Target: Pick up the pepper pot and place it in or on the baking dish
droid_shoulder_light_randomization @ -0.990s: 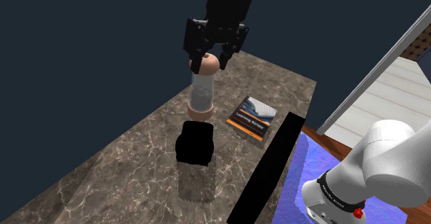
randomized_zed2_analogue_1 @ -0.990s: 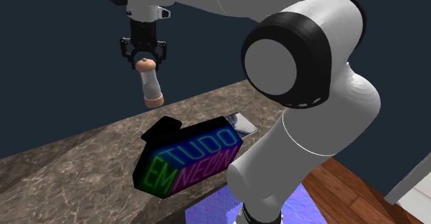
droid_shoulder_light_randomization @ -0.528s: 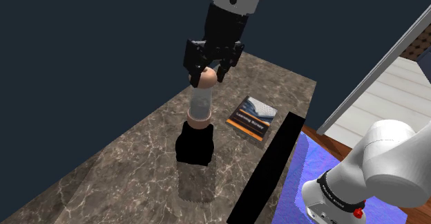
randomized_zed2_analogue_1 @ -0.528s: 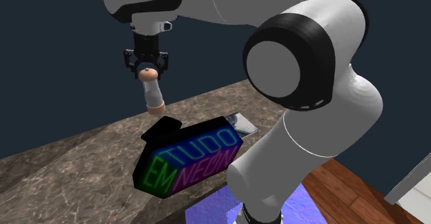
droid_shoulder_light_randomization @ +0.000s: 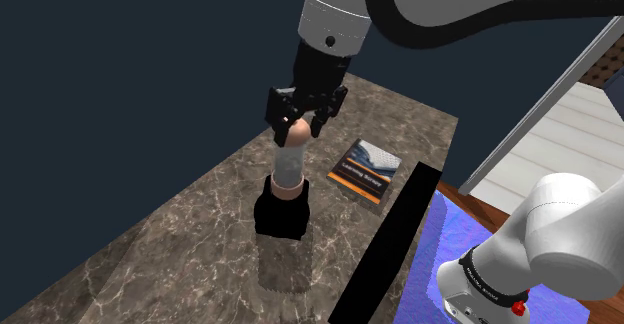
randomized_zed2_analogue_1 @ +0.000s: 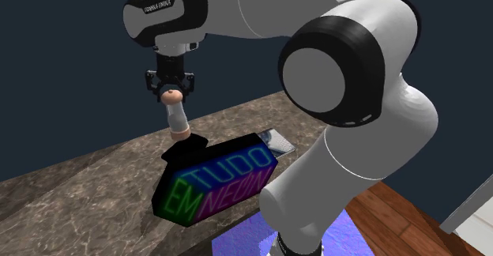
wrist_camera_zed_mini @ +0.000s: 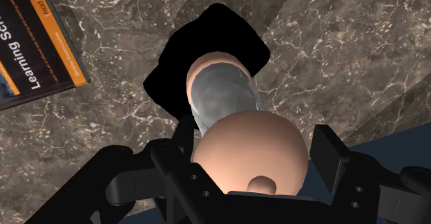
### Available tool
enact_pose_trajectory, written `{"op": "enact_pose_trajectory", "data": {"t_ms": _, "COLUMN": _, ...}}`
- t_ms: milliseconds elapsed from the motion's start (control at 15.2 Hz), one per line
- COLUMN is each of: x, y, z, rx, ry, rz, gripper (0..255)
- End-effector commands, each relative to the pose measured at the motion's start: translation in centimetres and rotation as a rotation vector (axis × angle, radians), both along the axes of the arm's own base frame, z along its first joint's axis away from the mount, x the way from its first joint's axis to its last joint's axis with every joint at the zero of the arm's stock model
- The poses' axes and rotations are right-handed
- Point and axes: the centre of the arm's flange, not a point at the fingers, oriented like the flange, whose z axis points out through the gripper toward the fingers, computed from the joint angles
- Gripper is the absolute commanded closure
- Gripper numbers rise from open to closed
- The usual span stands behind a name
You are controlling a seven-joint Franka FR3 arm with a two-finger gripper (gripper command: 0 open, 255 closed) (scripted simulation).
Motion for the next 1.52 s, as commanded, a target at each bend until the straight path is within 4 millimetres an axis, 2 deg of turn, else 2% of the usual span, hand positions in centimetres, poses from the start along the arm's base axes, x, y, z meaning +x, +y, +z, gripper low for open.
{"op": "enact_pose_trajectory", "data": {"t_ms": 0, "x": 0.1, "y": 0.0, "z": -1.0, "rx": 0.0, "ry": -0.001, "rz": 0.0, "gripper": 255}}
{"op": "enact_pose_trajectory", "data": {"t_ms": 462, "x": 0.1, "y": 0.0, "z": -4.6, "rx": 0.0, "ry": -0.001, "rz": 0.0, "gripper": 255}}
{"op": "enact_pose_trajectory", "data": {"t_ms": 924, "x": 0.1, "y": 0.0, "z": -4.6, "rx": 0.0, "ry": -0.001, "rz": 0.0, "gripper": 255}}
{"op": "enact_pose_trajectory", "data": {"t_ms": 990, "x": 0.1, "y": 0.0, "z": -4.6, "rx": 0.0, "ry": -0.001, "rz": 0.0, "gripper": 0}}
{"op": "enact_pose_trajectory", "data": {"t_ms": 1320, "x": 0.1, "y": 0.0, "z": -4.6, "rx": 0.0, "ry": -0.001, "rz": 0.0, "gripper": 0}}
{"op": "enact_pose_trajectory", "data": {"t_ms": 1452, "x": 0.0, "y": -0.5, "z": -2.0, "rx": 0.0, "ry": -0.001, "rz": 0.0, "gripper": 0}}
